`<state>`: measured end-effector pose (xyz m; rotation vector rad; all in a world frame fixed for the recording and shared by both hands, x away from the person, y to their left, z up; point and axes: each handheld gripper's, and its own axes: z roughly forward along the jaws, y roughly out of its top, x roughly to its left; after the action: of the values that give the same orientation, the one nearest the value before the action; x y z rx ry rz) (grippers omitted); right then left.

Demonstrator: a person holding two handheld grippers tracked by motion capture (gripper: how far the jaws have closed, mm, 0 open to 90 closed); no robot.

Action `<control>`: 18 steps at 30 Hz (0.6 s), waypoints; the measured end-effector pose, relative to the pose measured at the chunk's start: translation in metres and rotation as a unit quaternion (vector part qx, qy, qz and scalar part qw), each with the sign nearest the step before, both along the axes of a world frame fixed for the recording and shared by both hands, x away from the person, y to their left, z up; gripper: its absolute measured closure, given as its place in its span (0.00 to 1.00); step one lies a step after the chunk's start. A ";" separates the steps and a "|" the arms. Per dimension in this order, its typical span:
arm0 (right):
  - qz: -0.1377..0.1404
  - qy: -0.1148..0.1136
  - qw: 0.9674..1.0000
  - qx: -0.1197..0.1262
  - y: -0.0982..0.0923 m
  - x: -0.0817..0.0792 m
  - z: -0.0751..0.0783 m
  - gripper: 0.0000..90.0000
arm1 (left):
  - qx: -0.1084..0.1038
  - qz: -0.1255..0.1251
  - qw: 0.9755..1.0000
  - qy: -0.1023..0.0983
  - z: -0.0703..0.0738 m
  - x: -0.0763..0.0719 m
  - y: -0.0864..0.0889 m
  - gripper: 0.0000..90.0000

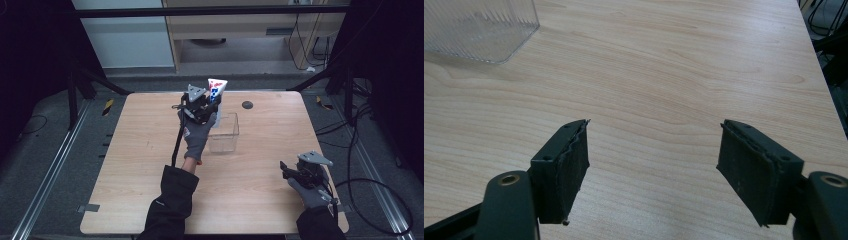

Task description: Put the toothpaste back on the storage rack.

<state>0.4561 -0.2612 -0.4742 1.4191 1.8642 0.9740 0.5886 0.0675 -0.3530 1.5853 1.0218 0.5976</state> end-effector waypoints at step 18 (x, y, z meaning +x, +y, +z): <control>0.003 0.001 1.000 -0.003 0.000 0.000 -0.001 0.31 | 0.015 -0.015 1.000 0.013 -0.028 0.008 -0.018 0.80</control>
<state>0.4565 -0.2614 -0.4752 1.4117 1.8715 0.9689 0.5968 0.0497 -0.3806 1.6346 1.0108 0.5766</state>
